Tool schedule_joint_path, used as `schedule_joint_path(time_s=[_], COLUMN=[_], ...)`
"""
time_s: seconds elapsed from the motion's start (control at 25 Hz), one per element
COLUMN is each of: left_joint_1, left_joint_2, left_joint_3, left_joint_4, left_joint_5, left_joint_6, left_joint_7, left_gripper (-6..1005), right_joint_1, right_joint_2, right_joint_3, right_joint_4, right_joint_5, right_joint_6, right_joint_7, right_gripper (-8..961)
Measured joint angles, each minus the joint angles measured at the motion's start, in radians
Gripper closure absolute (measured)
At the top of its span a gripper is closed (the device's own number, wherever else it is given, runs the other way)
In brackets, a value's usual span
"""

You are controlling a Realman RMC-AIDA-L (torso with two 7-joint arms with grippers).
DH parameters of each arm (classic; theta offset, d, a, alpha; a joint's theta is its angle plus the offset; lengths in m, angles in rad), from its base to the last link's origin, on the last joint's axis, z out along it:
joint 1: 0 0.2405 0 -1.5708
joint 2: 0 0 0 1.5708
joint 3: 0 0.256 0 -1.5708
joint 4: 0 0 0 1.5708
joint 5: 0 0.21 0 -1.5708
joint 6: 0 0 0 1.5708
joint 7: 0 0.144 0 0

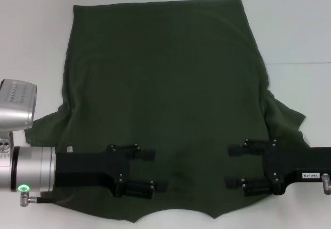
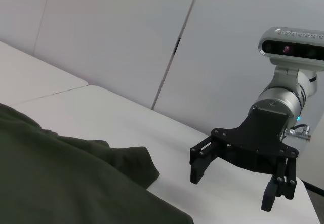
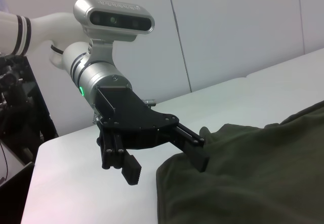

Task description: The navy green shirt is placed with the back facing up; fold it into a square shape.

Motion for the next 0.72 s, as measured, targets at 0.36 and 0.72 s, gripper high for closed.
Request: schedule_joint_path(time_s=[0.36,0.72], left_joint_1=[-0.001,-0.004], left_joint_2=[0.0,0.001], left_joint_3=[0.0,0.0], left_joint_4=[0.0,0.0], left_joint_5=[0.0,0.0], left_joint_6=[0.0,0.0], left_joint_7=[0.0,-0.002], left_gripper=[59,71], right_joint_1=[0.0,-0.001], right_joint_2=[0.002,0.001], right_joint_3=[-0.003,-0.008], right_joint_4=[0.0,0.0], right_joint_5=[-0.001,-0.001], right_joint_6=[0.001,0.003], right_joint_7=[-0.005,-0.006], right_gripper=[69,70])
